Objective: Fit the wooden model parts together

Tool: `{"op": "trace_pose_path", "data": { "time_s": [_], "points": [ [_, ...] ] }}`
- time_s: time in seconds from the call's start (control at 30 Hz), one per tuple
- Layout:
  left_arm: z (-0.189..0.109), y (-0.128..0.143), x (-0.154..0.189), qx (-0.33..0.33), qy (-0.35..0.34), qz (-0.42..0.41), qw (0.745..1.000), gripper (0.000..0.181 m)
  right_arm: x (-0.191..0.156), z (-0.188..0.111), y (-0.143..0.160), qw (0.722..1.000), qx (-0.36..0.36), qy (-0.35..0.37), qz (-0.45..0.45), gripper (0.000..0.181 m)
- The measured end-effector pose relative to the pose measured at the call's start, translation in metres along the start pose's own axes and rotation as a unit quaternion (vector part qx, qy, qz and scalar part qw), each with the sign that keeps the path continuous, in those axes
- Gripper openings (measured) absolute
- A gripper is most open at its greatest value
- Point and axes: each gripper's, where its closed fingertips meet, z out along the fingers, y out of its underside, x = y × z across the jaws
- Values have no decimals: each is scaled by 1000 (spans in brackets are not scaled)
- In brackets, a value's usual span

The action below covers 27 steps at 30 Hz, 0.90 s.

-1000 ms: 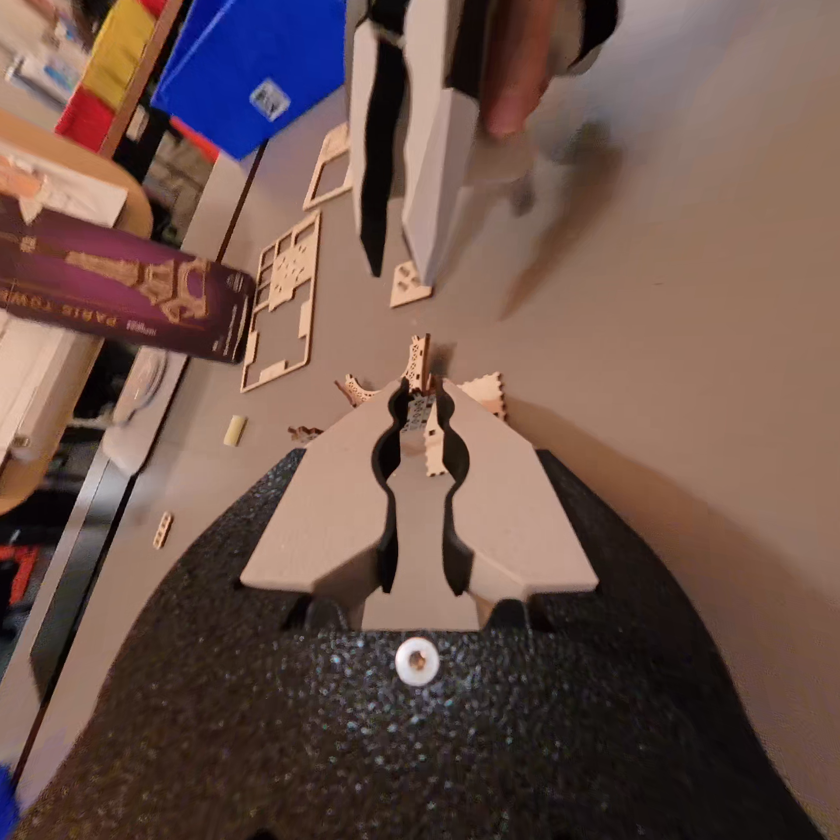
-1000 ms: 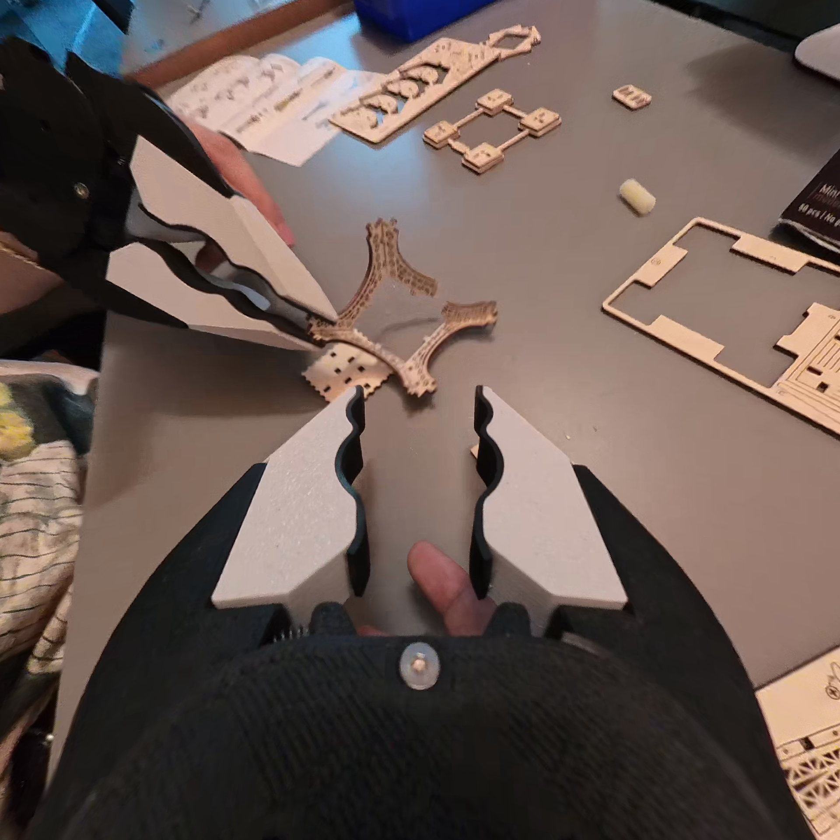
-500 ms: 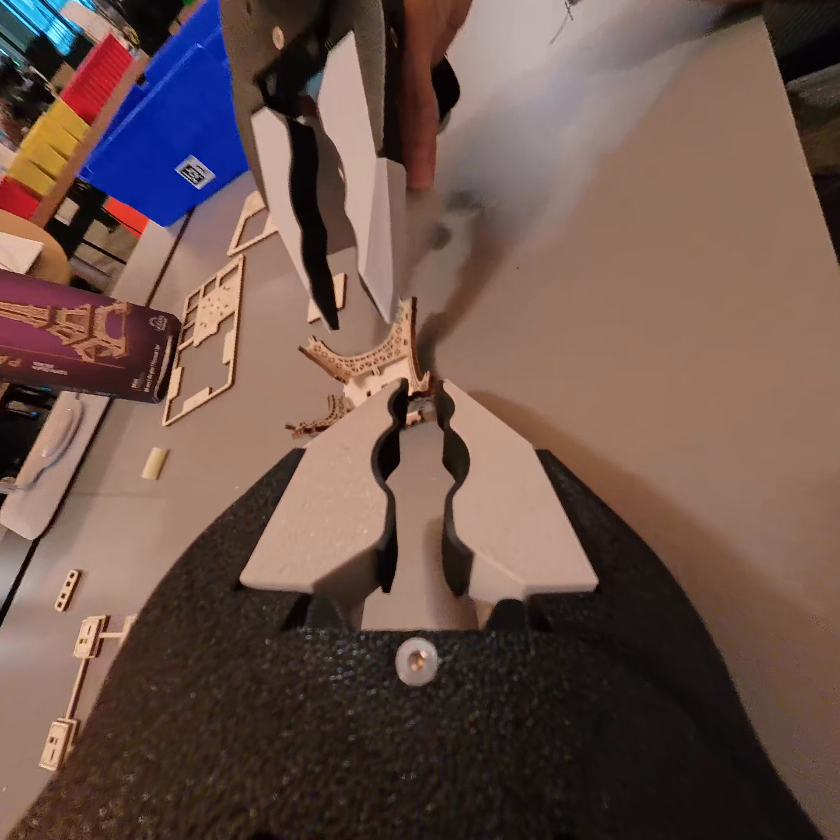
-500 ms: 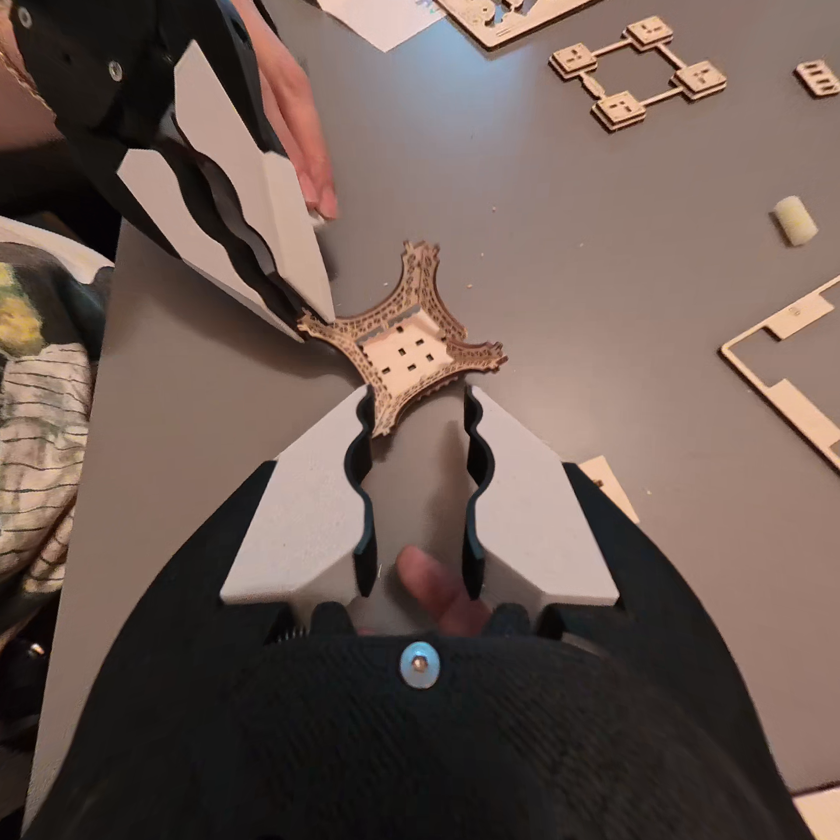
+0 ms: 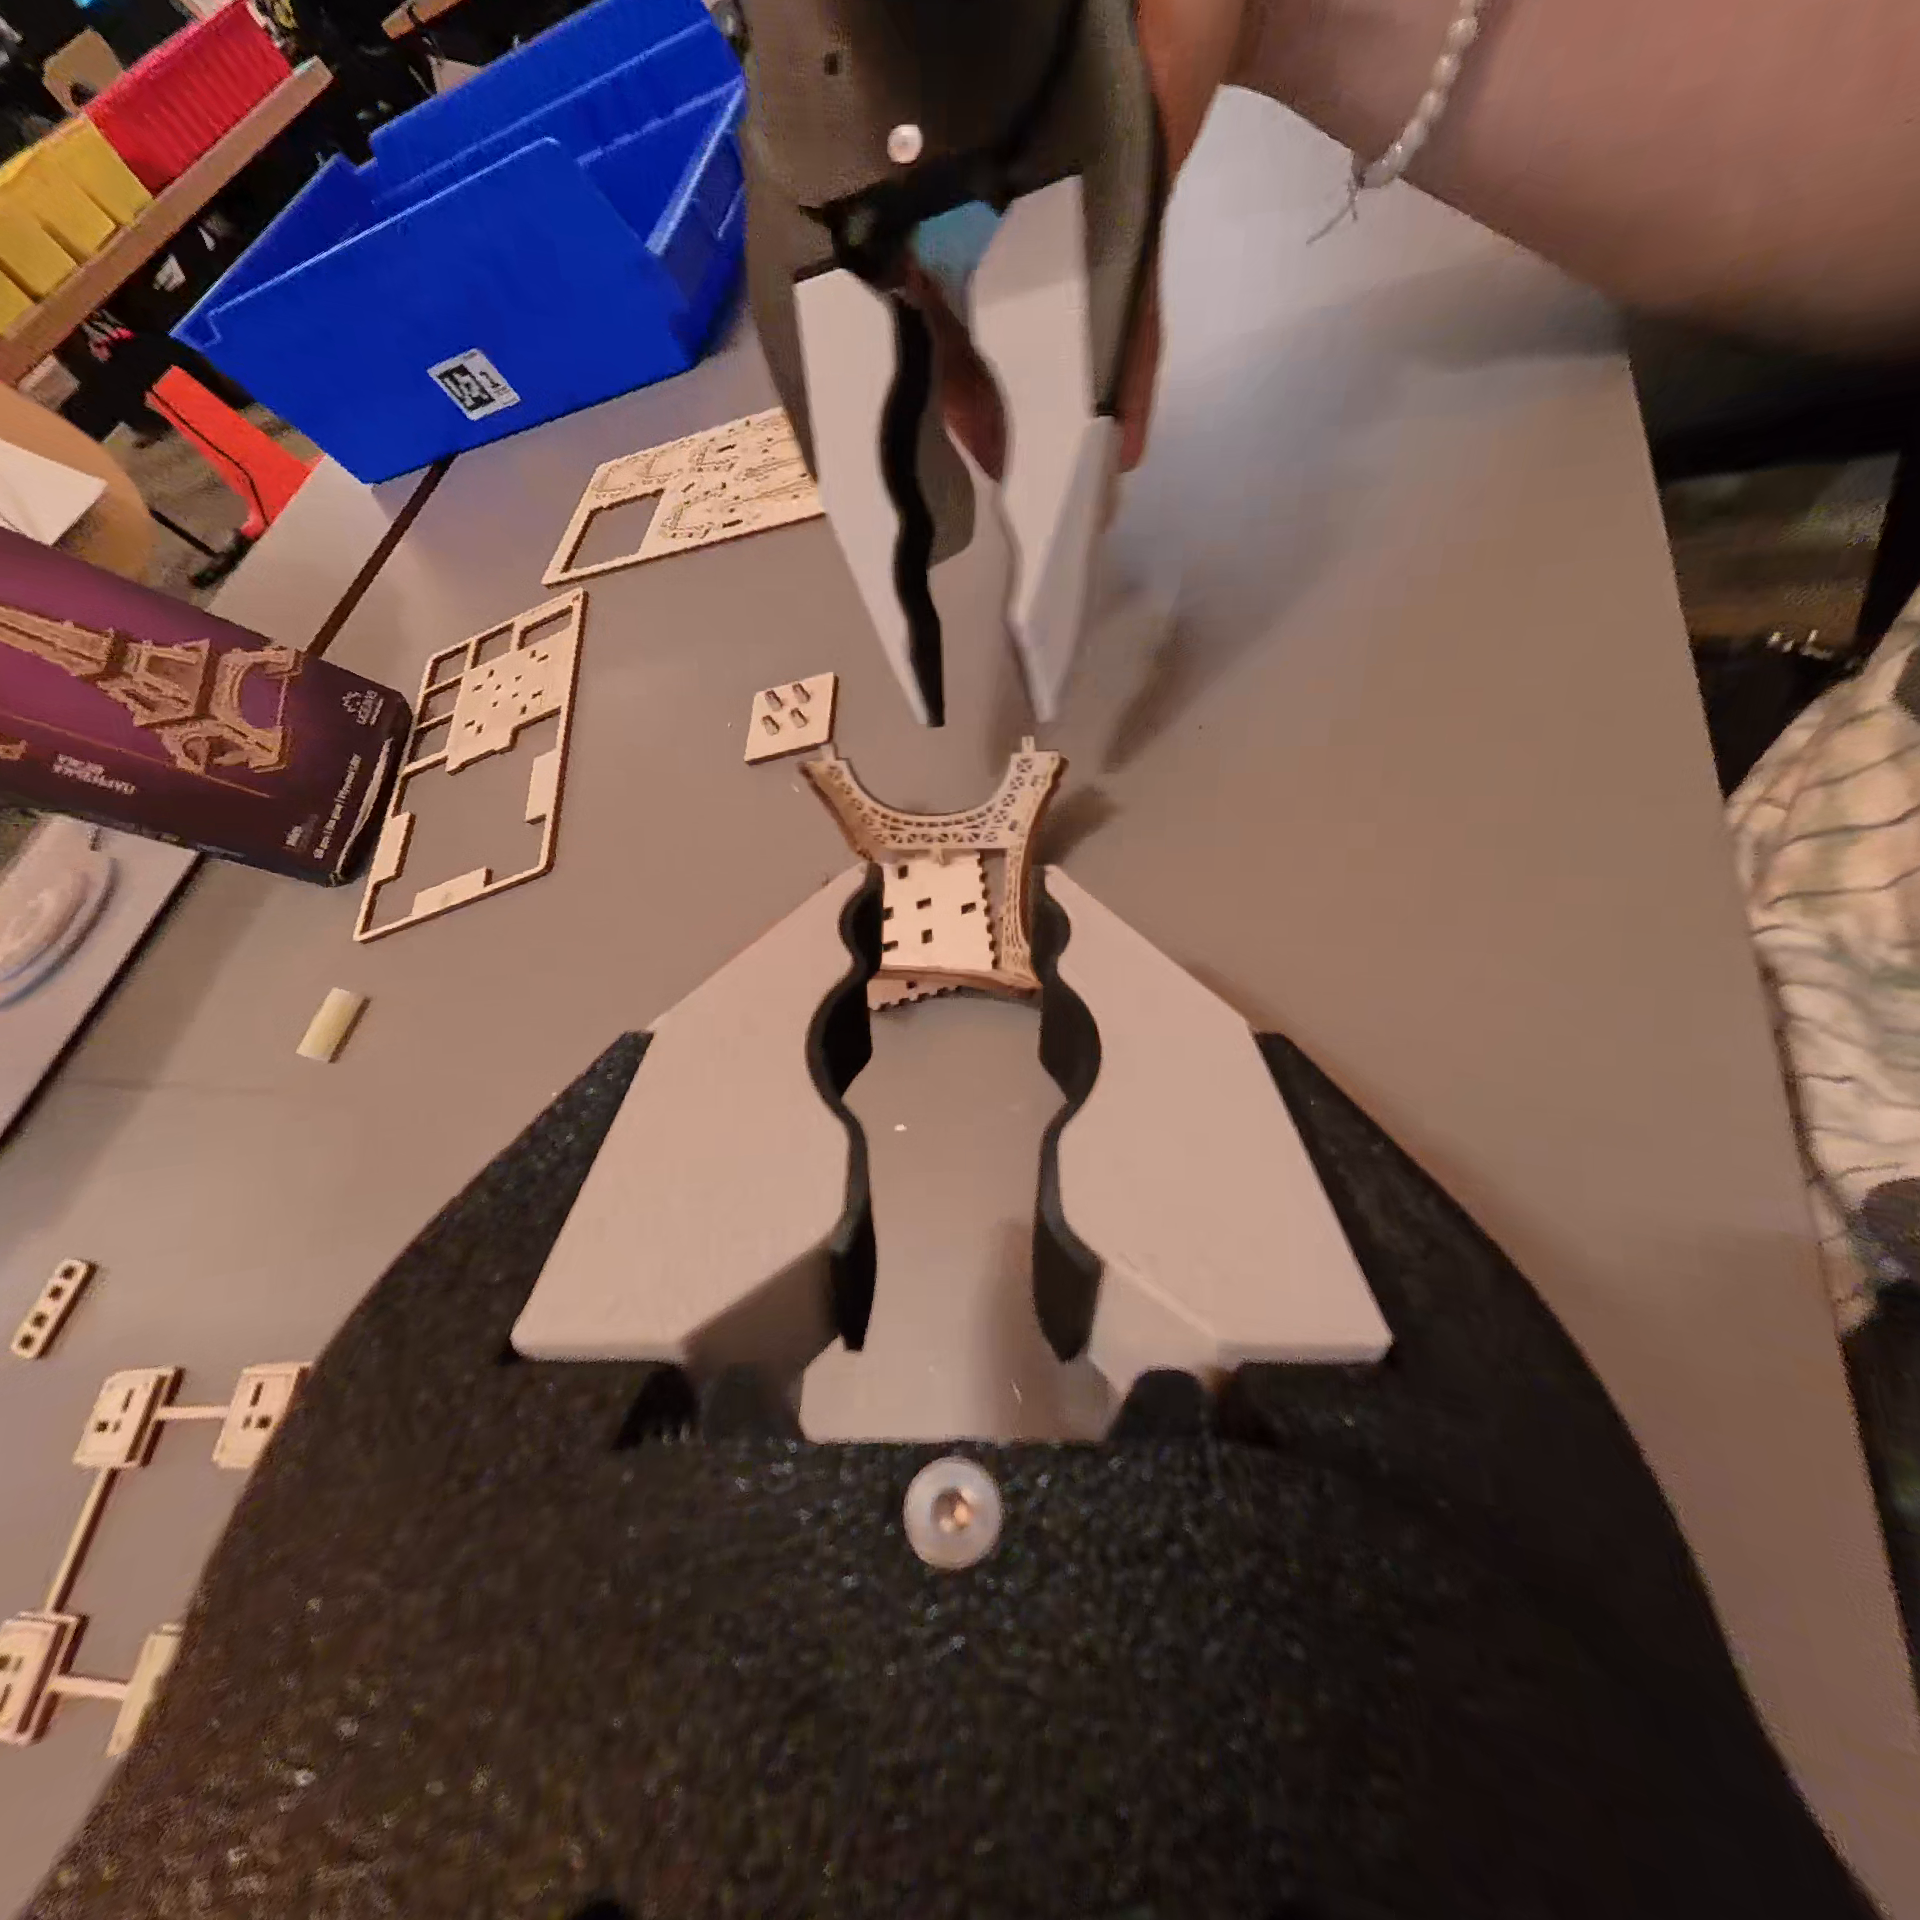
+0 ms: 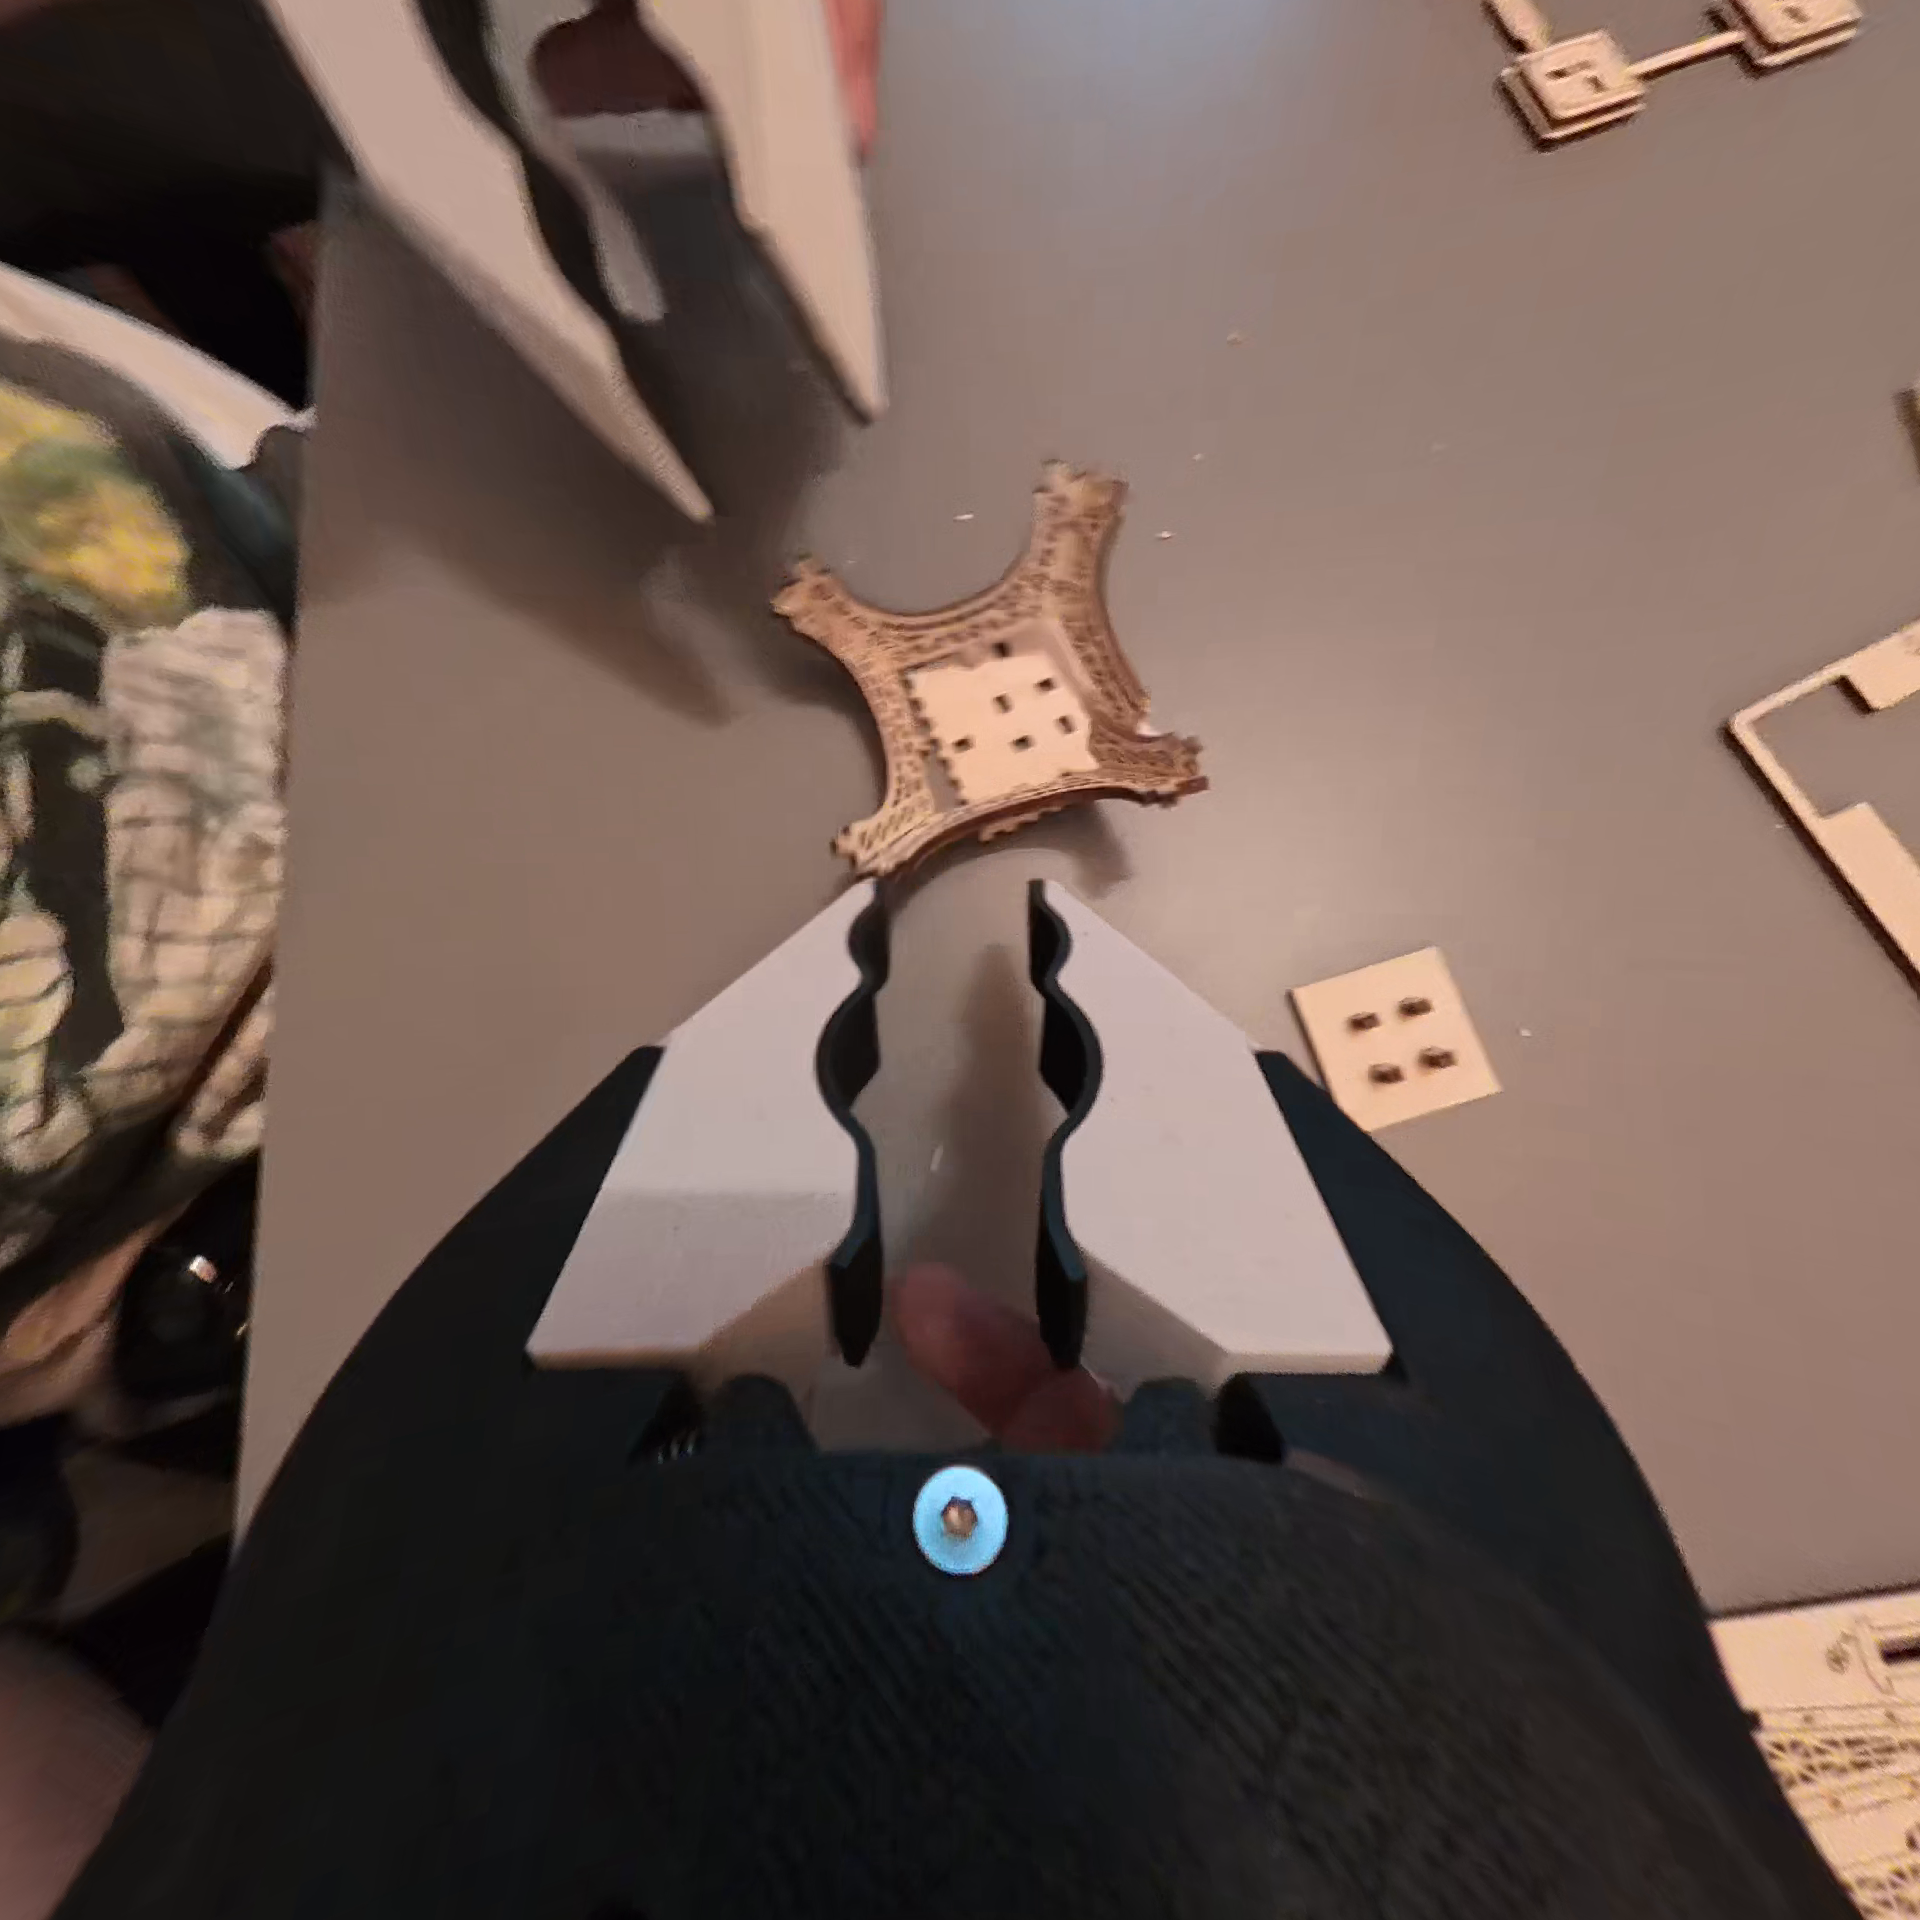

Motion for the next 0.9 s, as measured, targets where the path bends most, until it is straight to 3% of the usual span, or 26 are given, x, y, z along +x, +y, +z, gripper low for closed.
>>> {"op": "trace_pose_path", "data": {
  "time_s": [0.13, 0.23, 0.4, 0.5, 0.6, 0.77, 0.9],
  "points": [
    [0, 1, 5, -12, 5, -11, 1000, 27, -13, -4, 0, 1000, 3, -12, -22, 50],
    [3, 16, 7, -61, -20, -8, 998, 30, -15, -5, -1, 999, -6, 0, -32, 58],
    [8, 26, 11, -89, -53, -80, 991, 28, -21, -3, -15, 999, 26, 23, -28, 46],
    [10, 36, 9, -114, -75, -87, 987, 27, -22, 8, -4, 998, 22, 49, -15, 45],
    [12, 38, 8, -111, -80, -95, 986, 22, -18, 14, -3, 995, 37, 91, -20, 45],
    [15, 36, 7, -102, -82, -106, 986, 13, -3, 19, -14, 986, 69, 152, -30, 31],
    [17, 34, 4, -96, -87, -115, 985, 12, 1, 20, -12, 986, 64, 149, -29, 27]
  ]
}}
